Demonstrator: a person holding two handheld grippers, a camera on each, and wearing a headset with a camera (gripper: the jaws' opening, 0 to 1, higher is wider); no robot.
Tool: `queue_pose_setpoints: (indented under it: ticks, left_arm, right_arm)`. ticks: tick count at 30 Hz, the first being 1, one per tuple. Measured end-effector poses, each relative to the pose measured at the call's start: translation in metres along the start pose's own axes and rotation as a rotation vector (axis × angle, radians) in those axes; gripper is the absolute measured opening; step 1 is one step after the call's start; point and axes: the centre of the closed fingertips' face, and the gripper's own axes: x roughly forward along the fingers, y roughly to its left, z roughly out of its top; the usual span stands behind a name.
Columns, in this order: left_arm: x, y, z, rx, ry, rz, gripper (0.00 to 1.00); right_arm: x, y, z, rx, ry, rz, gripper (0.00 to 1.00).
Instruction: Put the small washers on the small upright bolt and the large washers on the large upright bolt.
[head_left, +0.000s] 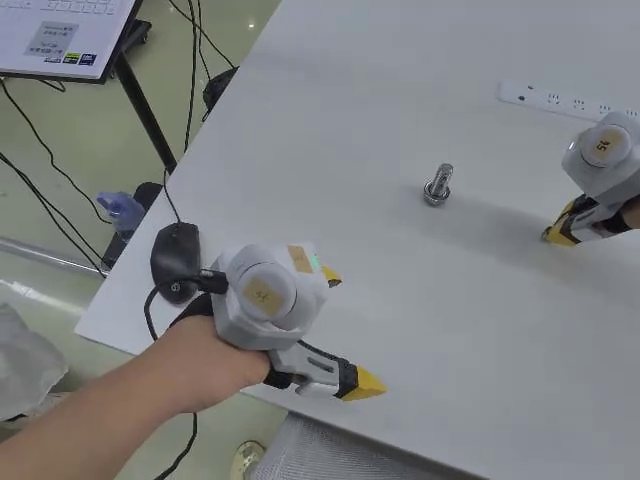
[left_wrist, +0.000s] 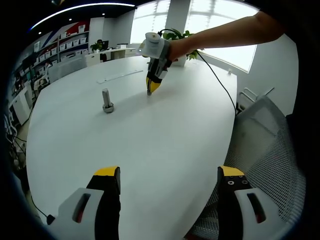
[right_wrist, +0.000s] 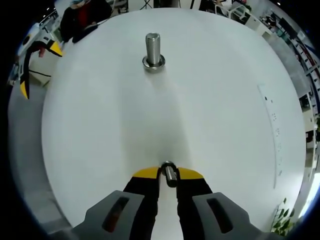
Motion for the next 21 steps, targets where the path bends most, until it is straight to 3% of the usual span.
queue_pose_setpoints:
  ticks: [12,18,21]
  left_arm:
    - [-0.003,-0.004,-0.001,0.002,0.004,0.006,0.78]
    - [-0.003,-0.004,0.002,0.003,-0.002,0.008,0.78]
    - [-0.003,-0.002,0.007,-0.004,-0.017,0.014,0.79]
  right_arm:
    - [-0.004,0.0,-0.002,-0.022,0.003,-0.012,0.18]
    - [-0.008,-0.006,-0.001,-0.009,-0.022,-0.017,0.22]
    - [-0.017,-0.005,0.004,0.013,-0.06,-0.021,0.23]
